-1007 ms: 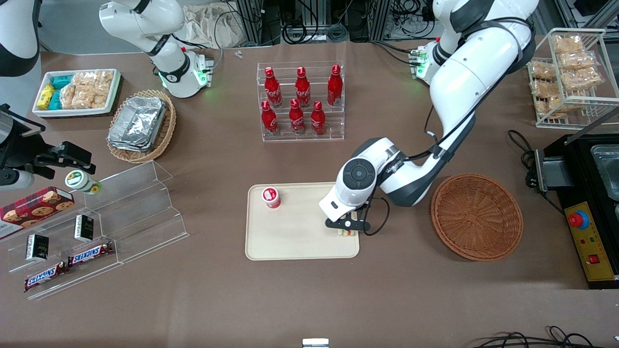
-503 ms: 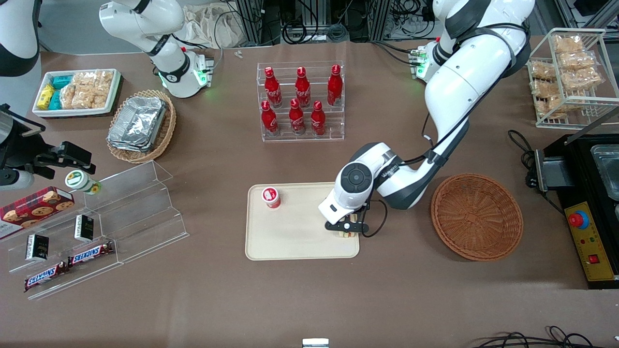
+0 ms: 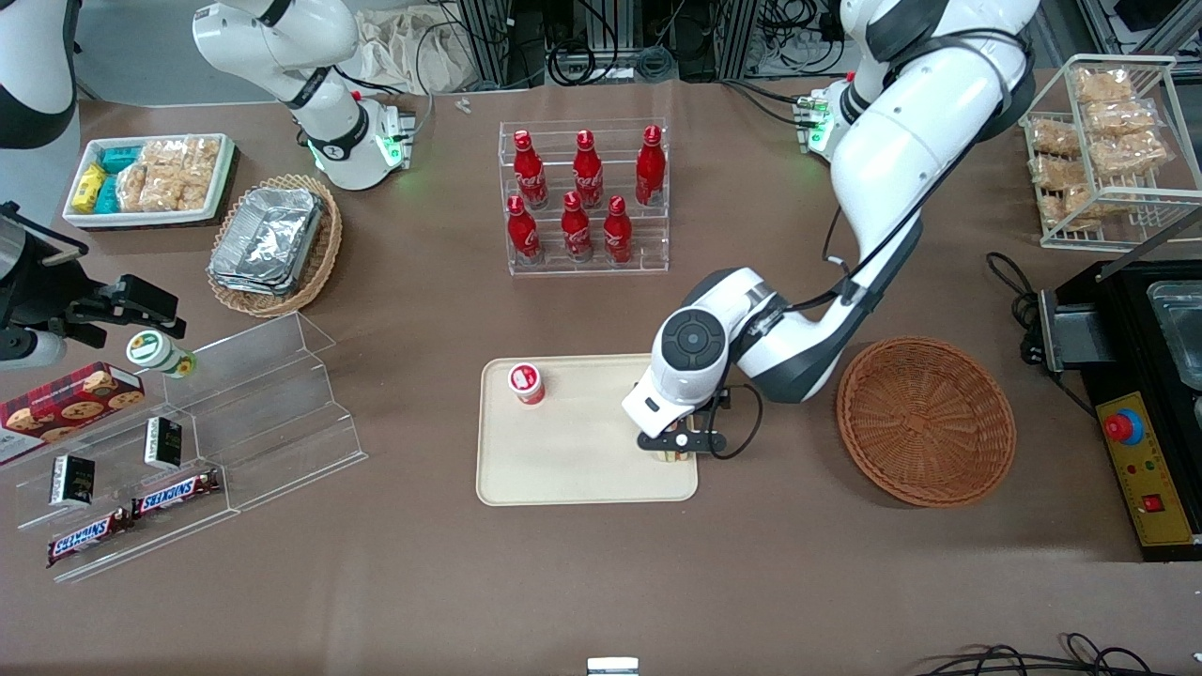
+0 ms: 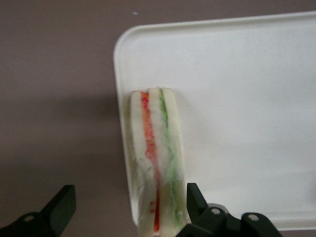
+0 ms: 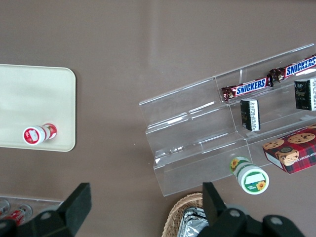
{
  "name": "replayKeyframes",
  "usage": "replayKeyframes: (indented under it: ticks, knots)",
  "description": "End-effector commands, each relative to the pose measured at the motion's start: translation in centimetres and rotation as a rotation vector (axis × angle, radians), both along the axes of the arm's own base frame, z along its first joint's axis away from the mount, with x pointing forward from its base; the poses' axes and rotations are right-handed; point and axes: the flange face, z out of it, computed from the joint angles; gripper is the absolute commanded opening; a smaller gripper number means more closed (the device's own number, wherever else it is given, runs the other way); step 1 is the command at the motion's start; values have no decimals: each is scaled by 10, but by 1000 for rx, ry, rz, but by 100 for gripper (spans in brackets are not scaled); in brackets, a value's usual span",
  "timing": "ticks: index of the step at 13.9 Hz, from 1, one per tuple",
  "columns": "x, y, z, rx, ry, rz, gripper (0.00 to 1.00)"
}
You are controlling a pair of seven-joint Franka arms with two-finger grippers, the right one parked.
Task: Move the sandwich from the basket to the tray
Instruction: 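Lower the sandwich onto the tray and open the left gripper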
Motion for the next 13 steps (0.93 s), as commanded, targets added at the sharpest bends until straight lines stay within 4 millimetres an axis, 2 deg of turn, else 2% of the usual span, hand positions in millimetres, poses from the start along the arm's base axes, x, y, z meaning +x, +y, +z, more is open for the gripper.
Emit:
replayKeyframes:
  ticks: [1,2,4,5,8,10,11,12,13]
  knots:
    - [7,29,62,-3,-1,4,99]
    - [12,45,81,-3,-1,3,99]
    - [8,63,123,47,-12,-51,99]
    - [11,84,138,73,0,-66,99]
    - [16,136,168,99,61,-114,99]
    - [20,154,180,65,73,-88,99]
    - [21,167,193,72,53,-71,99]
    - [27,193,203,71,42,-32,99]
    - [27,210,218,80,26,-7,99]
